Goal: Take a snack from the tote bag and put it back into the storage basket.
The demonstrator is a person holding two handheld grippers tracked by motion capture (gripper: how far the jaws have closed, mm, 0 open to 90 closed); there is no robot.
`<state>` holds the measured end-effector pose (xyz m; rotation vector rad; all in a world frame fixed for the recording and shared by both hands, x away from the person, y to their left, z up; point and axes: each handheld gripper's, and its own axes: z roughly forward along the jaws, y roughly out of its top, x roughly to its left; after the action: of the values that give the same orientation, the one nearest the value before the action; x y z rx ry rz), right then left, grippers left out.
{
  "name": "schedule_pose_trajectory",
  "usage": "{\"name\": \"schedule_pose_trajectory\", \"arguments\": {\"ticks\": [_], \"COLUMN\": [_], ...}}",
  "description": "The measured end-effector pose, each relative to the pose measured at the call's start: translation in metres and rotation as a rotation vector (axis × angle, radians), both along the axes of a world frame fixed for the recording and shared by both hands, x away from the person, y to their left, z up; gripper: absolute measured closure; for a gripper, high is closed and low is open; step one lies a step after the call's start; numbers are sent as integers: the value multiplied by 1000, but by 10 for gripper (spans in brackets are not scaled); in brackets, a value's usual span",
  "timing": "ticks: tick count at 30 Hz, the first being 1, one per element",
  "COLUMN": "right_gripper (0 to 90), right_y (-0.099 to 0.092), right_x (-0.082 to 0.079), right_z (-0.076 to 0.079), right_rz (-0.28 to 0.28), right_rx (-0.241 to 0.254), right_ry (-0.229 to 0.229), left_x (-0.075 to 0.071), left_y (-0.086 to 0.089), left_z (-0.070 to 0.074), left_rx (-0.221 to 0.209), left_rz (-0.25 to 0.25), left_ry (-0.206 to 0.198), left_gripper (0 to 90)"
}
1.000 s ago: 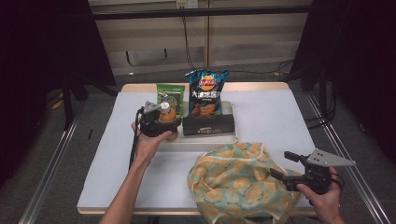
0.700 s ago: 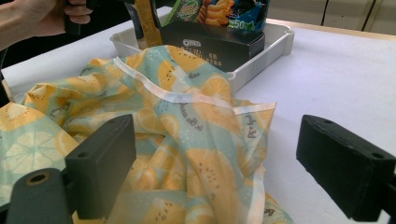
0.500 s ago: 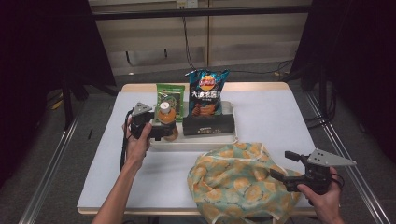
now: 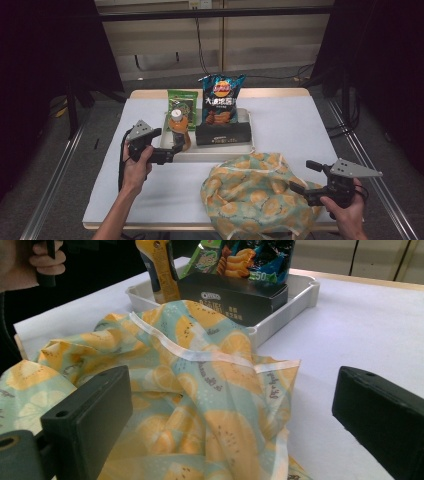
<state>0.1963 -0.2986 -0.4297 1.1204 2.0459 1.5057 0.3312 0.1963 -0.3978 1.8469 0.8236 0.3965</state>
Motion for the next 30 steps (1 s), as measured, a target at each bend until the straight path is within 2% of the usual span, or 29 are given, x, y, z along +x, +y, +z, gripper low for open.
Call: {"name": "schedule_pose_trajectory", "arguments": {"ticks": [4, 9, 13, 15, 17, 18, 19, 21, 24, 26, 30], "right_gripper": [22, 20, 20, 20, 22, 21, 21, 22, 23, 26, 28], "right_y": [0, -2, -3, -4, -4, -4, -4, -5, -6, -6, -7], "right_x": [0, -1, -2, -3, -3, -3, -3, -3, -3, -5, -4], "right_z": [0, 0, 0, 0, 0, 0, 0, 0, 0, 0, -1], "right_rz": [-3, -1, -5, -3, -4, -4, -9, -7, -8, -12, -15], "right_rx": [6, 4, 12, 8, 8, 10, 13, 10, 10, 7, 5], "right_ry": [-1, -8, -6, -9, -12, -9, -8, -10, -11, -9, -4], "left_x": [-13, -29, -42, -49, -55, -62, -67, -73, -82, -86, -92], "left_y": [5, 9, 9, 10, 10, 11, 12, 12, 14, 19, 33], "left_z": [-5, -12, -13, -15, -19, -20, -21, -22, -27, -29, -27], "left_rx": [-20, -17, 16, 10, 60, 67, 48, 38, 41, 30, -28], "left_rz": [-17, -36, -22, -48, -48, -32, -40, -53, -52, -35, -5], "left_ry": [0, 10, -7, 8, 9, -15, -16, 2, 10, 6, -12], "left_gripper": [25, 23, 26, 24, 26, 35, 38, 23, 23, 23, 19]}}
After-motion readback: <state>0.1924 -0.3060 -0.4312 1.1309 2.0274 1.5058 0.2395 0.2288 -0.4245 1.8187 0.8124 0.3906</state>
